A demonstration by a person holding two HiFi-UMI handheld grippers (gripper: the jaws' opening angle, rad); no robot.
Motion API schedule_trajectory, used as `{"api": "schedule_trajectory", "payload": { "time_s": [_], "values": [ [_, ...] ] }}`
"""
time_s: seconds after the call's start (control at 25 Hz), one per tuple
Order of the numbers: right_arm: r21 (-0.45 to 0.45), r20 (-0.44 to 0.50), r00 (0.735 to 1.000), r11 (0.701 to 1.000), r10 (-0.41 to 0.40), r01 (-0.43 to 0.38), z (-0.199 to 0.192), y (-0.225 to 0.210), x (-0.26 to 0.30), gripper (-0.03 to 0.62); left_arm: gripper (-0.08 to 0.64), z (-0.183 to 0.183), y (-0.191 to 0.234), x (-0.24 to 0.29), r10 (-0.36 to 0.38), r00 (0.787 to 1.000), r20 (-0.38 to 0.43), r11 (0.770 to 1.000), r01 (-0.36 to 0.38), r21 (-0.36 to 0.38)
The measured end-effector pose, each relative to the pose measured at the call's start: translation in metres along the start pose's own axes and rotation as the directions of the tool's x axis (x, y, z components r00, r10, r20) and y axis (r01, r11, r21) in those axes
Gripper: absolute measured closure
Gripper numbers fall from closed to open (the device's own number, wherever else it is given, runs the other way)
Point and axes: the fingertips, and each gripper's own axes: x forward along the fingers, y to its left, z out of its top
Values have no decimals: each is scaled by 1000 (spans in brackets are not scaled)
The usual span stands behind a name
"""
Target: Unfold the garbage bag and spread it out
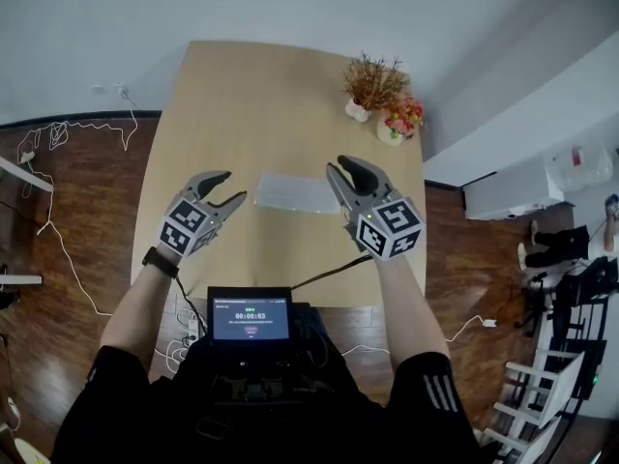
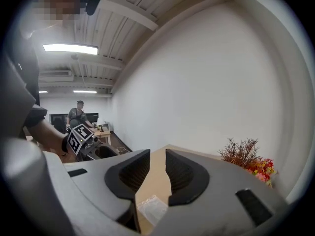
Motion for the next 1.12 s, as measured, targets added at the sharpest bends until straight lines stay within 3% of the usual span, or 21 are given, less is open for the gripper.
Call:
{"api": "schedule_trajectory", "payload": {
  "time_s": [0.24,0.56,1.12],
  "values": [
    [-21,-62,997,999,39,-40,-22,-5,20,462,336,10,1,17,-8,1000,-17,1000,8,-12],
    [-37,-136,987,995,90,-95,-55,-7,49,460,337,-8,7,44,-5,997,-74,1000,4,-10],
    [-82,-306,937,976,167,-201,-127,8,103,460,337,-64,20,80,-15,980,-201,1000,9,-30]
  ]
}}
